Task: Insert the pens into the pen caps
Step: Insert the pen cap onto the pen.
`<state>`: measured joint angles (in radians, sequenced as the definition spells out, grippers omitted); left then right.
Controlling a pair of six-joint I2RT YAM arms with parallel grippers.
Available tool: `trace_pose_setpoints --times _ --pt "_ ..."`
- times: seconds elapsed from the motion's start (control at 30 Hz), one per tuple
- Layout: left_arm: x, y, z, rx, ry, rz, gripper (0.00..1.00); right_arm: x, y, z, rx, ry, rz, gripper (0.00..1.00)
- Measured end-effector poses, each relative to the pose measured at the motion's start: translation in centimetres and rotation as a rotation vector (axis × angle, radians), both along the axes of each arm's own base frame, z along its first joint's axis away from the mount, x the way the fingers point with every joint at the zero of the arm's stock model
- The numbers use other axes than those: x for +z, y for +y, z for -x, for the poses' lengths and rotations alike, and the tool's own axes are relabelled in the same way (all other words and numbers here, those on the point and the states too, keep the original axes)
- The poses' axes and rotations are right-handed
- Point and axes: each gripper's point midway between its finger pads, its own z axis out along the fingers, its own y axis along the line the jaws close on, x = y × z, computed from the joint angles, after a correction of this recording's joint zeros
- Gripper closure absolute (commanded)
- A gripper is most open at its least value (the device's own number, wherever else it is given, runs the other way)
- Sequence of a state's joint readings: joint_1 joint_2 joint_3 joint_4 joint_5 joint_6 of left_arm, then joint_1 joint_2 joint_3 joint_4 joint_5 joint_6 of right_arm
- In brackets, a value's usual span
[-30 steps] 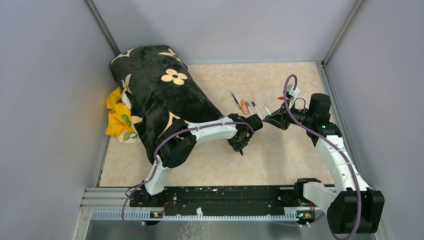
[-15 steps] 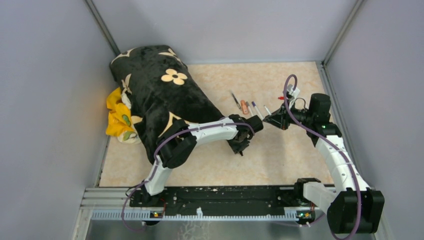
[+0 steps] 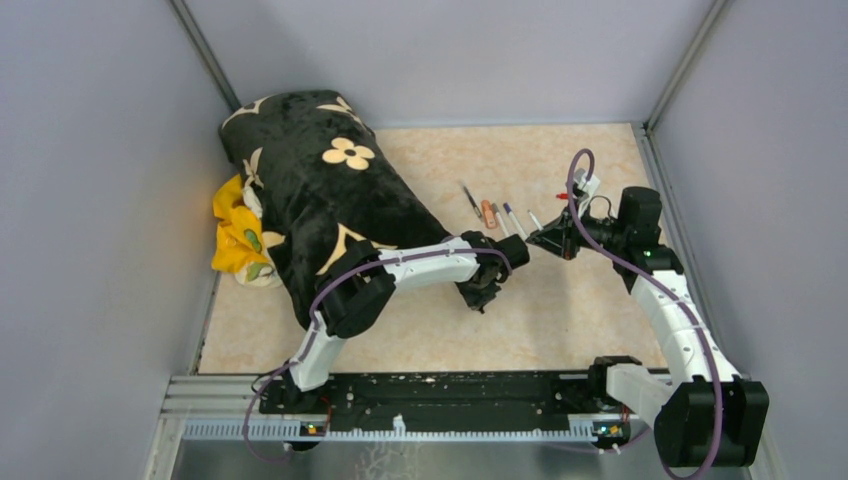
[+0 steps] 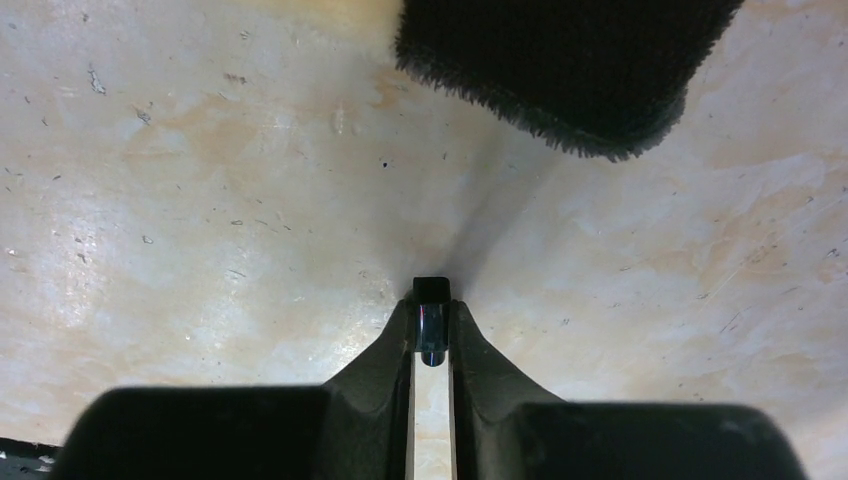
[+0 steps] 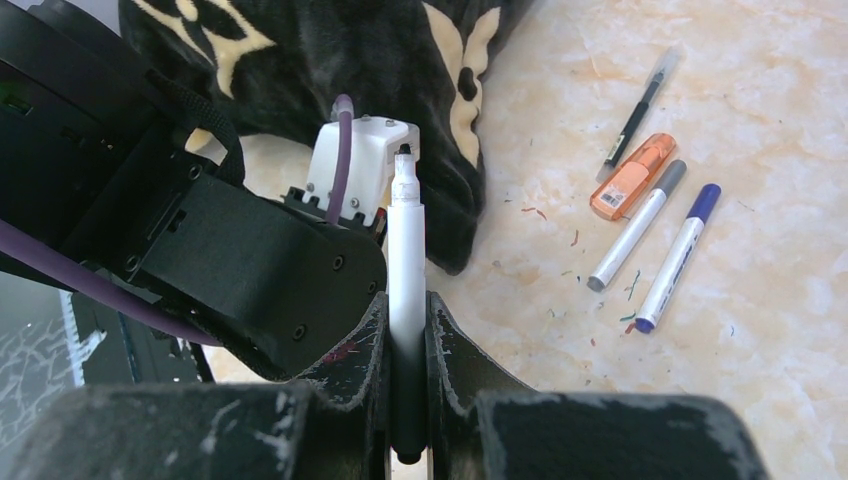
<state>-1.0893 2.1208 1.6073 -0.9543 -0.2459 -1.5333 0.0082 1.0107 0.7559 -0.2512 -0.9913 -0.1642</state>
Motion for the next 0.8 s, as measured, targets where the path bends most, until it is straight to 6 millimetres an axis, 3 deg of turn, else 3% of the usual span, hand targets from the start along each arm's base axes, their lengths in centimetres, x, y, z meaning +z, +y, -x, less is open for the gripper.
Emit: trace_pose_setpoints --times 0.37,0.53,0.67,0.8 --pt "0.9 0.5 -0.2 -0.066 -0.092 -0.029 0.9 0.2 0.3 0.4 0.03 -0.001 -0.016 1.0" --pt "5.2 1.6 0.1 -0.168 -0.275 0.061 0.99 0.9 1.0 1.5 0.105 -0.019 -0.048 1.0" --pt "9.6 1.9 -0.2 -0.289 -0.475 0.241 1.0 1.6 1.4 2.2 0.152 -0.056 -0.061 1.0" --pt "12.4 2.9 -0.2 -0.436 -0.702 0.381 1.0 2.3 1.7 2.9 0.191 -0.087 -0.075 1.0"
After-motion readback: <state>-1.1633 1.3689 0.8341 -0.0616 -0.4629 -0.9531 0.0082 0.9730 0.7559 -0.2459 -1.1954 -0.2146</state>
